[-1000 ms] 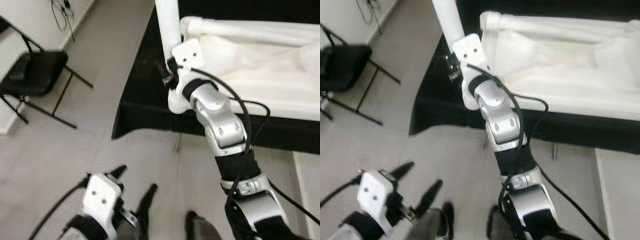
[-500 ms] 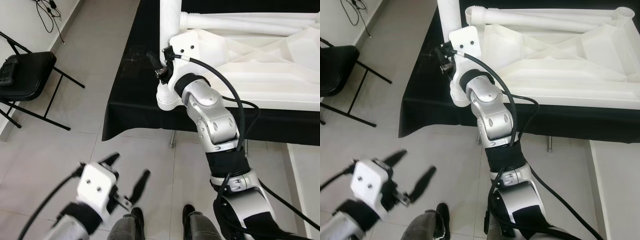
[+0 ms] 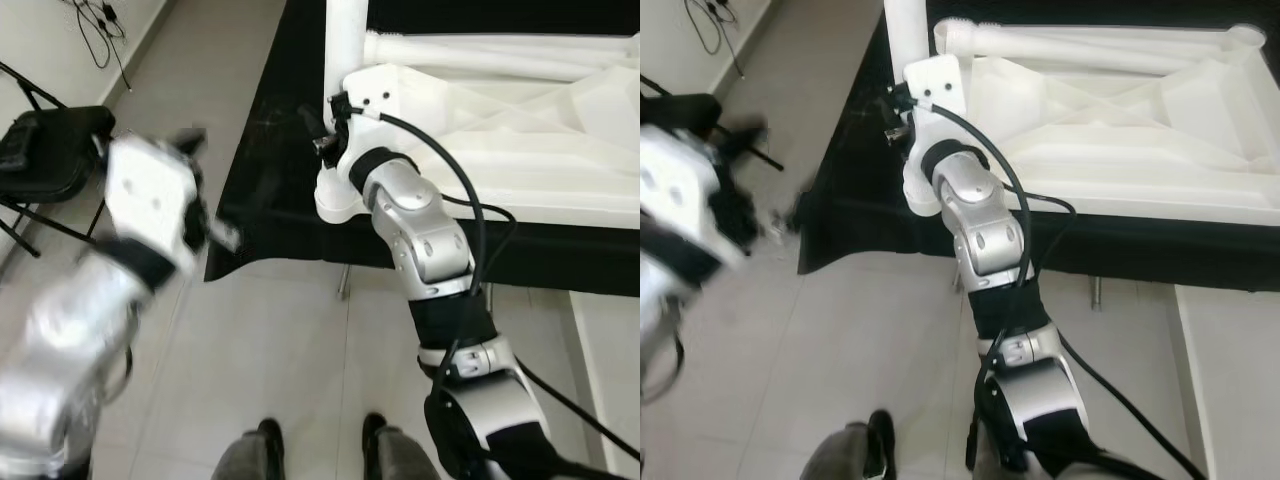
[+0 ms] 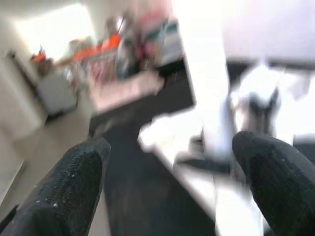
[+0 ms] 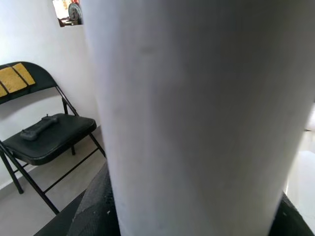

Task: Building children table

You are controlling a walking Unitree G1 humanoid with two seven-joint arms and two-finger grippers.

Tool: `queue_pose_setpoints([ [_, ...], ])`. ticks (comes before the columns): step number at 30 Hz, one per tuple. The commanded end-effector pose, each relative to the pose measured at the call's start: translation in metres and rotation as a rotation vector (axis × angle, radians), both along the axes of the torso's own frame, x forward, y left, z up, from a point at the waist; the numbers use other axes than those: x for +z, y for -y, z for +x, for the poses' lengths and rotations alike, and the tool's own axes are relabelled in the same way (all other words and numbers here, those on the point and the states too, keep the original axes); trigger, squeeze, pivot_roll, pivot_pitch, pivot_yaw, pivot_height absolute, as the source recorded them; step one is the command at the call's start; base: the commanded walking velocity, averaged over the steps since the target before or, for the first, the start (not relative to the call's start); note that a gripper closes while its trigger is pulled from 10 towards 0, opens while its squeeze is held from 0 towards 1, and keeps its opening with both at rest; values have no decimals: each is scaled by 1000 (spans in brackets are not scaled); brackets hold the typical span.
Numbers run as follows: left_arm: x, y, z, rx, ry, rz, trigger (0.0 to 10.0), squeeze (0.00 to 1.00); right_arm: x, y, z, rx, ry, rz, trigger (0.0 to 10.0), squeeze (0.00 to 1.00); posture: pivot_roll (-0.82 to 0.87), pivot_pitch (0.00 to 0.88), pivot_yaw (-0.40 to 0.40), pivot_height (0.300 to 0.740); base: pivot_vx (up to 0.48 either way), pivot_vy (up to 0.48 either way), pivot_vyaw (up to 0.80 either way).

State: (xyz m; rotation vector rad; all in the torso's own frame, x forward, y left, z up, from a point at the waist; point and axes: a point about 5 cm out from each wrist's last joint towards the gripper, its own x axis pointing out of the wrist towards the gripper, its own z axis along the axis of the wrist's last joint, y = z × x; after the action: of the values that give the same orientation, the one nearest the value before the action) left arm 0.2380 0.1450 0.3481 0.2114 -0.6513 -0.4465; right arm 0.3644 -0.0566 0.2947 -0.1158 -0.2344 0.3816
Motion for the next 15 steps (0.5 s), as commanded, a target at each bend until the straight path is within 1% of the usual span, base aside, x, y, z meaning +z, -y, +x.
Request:
queue_pose_setpoints([
  [1,1,0,3,-38,-39,-6,10000,0,-62,7,8,-44,-260,-32,10000,0,82,325,72,740,0,0,0],
  [2,9,2,5,-74,-28,-14,10000,0,-62,5,8,-37,-257,-30,10000,0,83,322,73,740,0,0,0],
  [3,9,2,5,-74,-28,-14,10000,0,-62,5,8,-37,-257,-30,10000,0,83,322,73,740,0,0,0],
  [4,16,4,6,-99,-25,-18,10000,0,-62,4,7,-34,-256,-28,10000,0,83,322,73,740,0,0,0],
  [5,16,4,6,-99,-25,-18,10000,0,-62,4,7,-34,-256,-28,10000,0,83,322,73,740,0,0,0],
  [6,28,7,10,-147,-17,-36,10000,0,-61,2,7,-25,-252,-27,10000,0,87,318,73,740,0,0,0],
  [7,28,7,10,-147,-17,-36,10000,0,-61,2,7,-25,-252,-27,10000,0,87,318,73,740,0,0,0],
  [8,41,10,15,-194,-18,-47,10000,0,-61,0,7,-13,-249,-25,10000,0,90,316,72,740,0,0,0],
  [9,41,10,15,-194,-18,-47,10000,0,-61,0,7,-13,-249,-25,10000,0,90,316,72,740,0,0,0],
  [11,68,14,27,-274,-41,-61,10000,0,-60,-5,6,8,-242,-23,10000,0,92,310,74,740,0,0,0],
  [13,68,14,27,-274,-41,-61,10000,0,-60,-5,6,8,-242,-23,10000,0,92,310,74,740,0,0,0],
  [14,84,14,38,-311,-80,-77,10000,0,-59,-8,5,20,-237,-20,10000,0,94,307,76,740,0,0,0],
  [15,89,14,46,-320,-106,-89,10000,0,-58,-9,4,25,-234,-17,10000,0,93,306,77,740,0,0,0],
])
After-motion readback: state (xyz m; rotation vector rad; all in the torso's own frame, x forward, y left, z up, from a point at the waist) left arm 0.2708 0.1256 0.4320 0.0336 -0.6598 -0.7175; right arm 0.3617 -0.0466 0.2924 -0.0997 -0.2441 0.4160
